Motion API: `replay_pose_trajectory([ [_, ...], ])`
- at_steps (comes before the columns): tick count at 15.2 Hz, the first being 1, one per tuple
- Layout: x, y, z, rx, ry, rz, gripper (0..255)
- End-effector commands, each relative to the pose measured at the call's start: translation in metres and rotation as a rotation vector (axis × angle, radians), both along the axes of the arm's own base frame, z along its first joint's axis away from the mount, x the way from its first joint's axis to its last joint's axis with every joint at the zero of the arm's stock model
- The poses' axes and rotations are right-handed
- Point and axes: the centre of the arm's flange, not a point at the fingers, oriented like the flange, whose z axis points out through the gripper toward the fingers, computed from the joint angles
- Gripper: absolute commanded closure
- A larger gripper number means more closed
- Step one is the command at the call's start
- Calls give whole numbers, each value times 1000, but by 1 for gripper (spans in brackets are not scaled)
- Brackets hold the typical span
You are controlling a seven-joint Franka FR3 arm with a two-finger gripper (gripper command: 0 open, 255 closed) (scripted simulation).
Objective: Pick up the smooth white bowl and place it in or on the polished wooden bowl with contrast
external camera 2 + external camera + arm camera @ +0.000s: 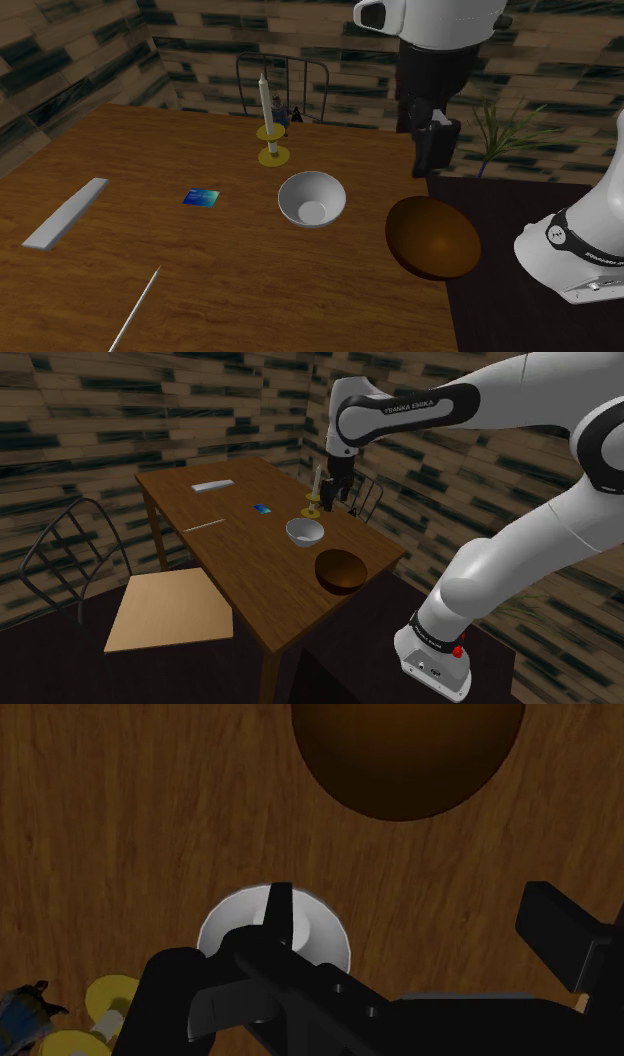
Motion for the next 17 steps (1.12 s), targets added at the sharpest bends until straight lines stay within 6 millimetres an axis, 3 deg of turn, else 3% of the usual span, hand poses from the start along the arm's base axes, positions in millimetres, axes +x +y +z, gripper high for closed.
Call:
replay_pose_trajectory([
  [1, 23, 1, -21, -3, 9, 1, 0],
  [15, 158, 13, -159, -29, 80, 7, 0],
  [17, 161, 13, -169, -30, 83, 7, 0],
])
